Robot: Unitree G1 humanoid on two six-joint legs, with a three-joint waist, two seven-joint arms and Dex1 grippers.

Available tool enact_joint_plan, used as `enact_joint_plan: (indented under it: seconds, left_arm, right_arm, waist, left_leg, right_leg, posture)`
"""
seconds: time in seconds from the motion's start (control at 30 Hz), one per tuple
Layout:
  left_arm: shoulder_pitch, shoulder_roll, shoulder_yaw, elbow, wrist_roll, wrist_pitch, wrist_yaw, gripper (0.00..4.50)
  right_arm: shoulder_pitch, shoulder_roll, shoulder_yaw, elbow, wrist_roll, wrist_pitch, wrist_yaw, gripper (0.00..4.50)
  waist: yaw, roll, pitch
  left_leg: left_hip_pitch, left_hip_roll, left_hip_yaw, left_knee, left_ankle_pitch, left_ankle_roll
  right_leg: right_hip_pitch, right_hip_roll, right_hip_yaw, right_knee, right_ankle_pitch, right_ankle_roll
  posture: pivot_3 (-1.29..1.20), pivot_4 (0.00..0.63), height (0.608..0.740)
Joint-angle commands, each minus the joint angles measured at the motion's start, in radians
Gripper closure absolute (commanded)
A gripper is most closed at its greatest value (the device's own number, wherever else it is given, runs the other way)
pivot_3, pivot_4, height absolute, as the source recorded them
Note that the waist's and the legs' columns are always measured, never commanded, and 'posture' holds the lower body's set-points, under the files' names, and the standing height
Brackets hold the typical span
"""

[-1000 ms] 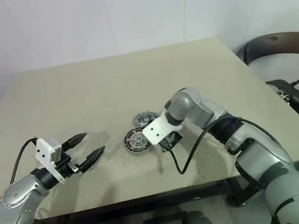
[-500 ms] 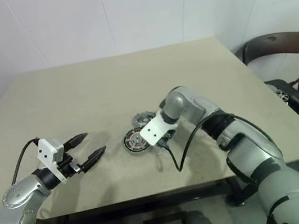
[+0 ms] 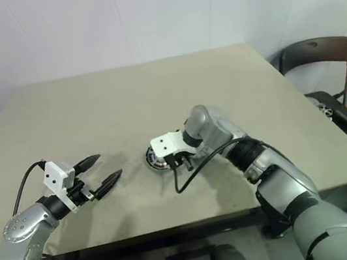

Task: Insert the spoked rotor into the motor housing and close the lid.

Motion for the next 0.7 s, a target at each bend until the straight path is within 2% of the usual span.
enact_joint_plan:
  seconds: [0.03, 0.27, 0.53, 0.7]
  left_arm:
    - [-0.009, 0.003, 0.006, -0.022, 0.007, -0.007, 0.009, 0.00]
    - [-0.016, 0.004, -0.001, -0.010, 0.026, -0.008, 0.019, 0.00]
    - [-0.020, 0.000, -0.008, -0.006, 0.037, -0.013, 0.023, 0.00]
    - [-0.024, -0.007, -0.015, -0.003, 0.042, -0.013, 0.023, 0.00]
  right_arm:
    - [-0.029, 0.028, -0.014, -0.061, 0.026, 0.192, 0.000, 4.44]
    - [0.000, -0.005, 0.019, -0.078, 0.019, 0.101, -0.043, 4.44]
    - [0.003, -0.075, 0.017, -0.132, 0.056, 0.045, -0.003, 1.78]
    - [0.011, -0.114, -0.074, -0.259, 0.186, 0.213, 0.051, 0.04]
  waist:
    - [-0.001, 0.000, 0.000]
    - [-0.003, 0.000, 0.000]
    - [-0.001, 0.000, 0.000]
    - [-0.002, 0.000, 0.000]
  left_leg:
    - [0.000, 0.000, 0.000, 0.000, 0.000, 0.000]
    - [0.000, -0.001, 0.000, 0.000, 0.000, 0.000]
    - [0.000, -0.001, 0.000, 0.000, 0.000, 0.000]
    - [0.000, 0.000, 0.000, 0.000, 0.000, 0.000]
  right_leg:
    - [0.000, 0.000, 0.000, 0.000, 0.000, 0.000]
    - [0.000, 0.000, 0.000, 0.000, 0.000, 0.000]
    - [0.000, 0.000, 0.000, 0.000, 0.000, 0.000]
    - [0.000, 0.001, -0.001, 0.000, 0.000, 0.000]
  posture:
    - [0.00, 0.000, 0.740]
    - [0.00, 0.000, 0.740]
    - [0.00, 0.000, 0.740]
    - [0.00, 0.000, 0.740]
